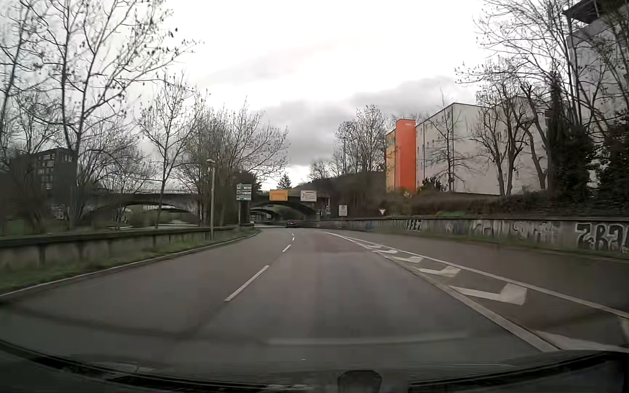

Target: Follow the waypoints while adhering to traffic rules and regulations

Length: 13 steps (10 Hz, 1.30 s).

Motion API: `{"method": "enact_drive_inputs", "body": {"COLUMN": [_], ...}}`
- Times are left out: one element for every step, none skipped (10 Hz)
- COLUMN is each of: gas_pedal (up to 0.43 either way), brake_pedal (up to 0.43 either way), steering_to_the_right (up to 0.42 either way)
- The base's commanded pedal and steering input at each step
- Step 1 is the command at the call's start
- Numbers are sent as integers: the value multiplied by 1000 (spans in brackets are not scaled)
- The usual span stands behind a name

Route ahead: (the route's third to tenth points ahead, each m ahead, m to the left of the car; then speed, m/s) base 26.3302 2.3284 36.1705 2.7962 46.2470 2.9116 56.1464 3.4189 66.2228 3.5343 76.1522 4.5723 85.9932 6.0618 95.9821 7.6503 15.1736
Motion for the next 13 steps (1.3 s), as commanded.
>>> {"method": "enact_drive_inputs", "body": {"gas_pedal": [138,138,138,138,138,138,138,138,138,138,138,138,138], "brake_pedal": [0,0,0,0,0,0,0,0,0,0,0,0,0], "steering_to_the_right": [-1,-1,-1,-1,-2,-3,-4,-6,-6,-8,-9,-10,-10]}}
